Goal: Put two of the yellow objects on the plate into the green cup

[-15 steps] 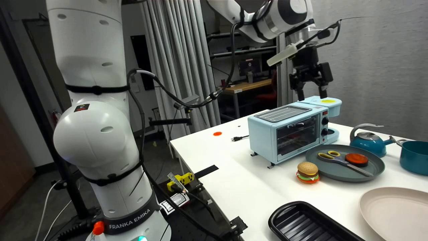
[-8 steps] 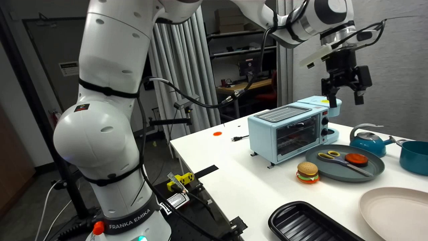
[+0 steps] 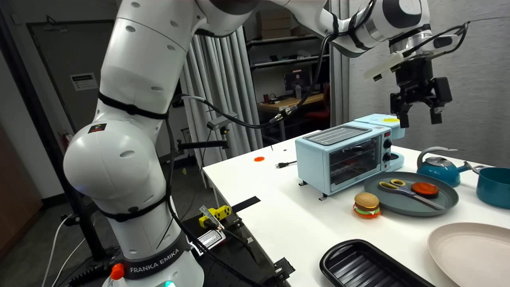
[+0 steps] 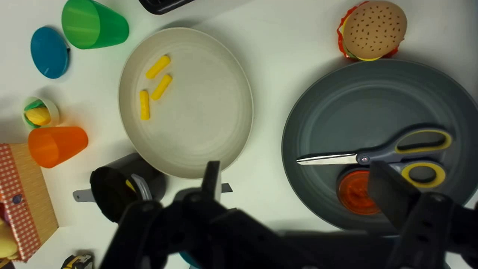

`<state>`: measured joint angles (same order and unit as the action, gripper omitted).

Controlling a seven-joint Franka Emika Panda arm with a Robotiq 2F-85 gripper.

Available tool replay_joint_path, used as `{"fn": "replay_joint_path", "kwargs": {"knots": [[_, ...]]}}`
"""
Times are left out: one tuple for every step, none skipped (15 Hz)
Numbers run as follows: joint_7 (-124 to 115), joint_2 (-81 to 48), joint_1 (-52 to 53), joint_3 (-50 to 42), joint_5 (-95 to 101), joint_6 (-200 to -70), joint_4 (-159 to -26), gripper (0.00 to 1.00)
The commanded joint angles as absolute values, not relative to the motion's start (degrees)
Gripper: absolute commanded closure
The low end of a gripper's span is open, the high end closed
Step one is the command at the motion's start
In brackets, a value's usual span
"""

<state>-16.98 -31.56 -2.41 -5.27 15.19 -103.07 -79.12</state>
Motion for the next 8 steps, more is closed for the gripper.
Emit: {"fn": "replay_joint_path", "kwargs": {"knots": [[-16.67, -31.63, -1.76, -6.17, 14.70, -102.97, -78.96, 0.00], [-16.67, -31.63, -1.76, -6.17, 14.70, -102.97, -78.96, 0.00], [-16.98, -31.64, -1.81, -6.32, 14.85, -103.54, -79.23, 0.00], [-17.10, -31.67, -2.06, -6.51, 14.86, -104.04, -79.60, 0.00], [-17.18, -31.70, -2.26, -6.76, 14.94, -104.29, -79.89, 0.00], [-16.98, -31.73, -2.67, -7.11, 14.86, -104.47, -80.27, 0.00], [-16.96, -31.70, -2.92, -7.54, 14.94, -104.69, -80.66, 0.00], [-16.74, -31.51, -3.26, -8.08, 15.05, -104.91, -81.30, 0.00]]}}
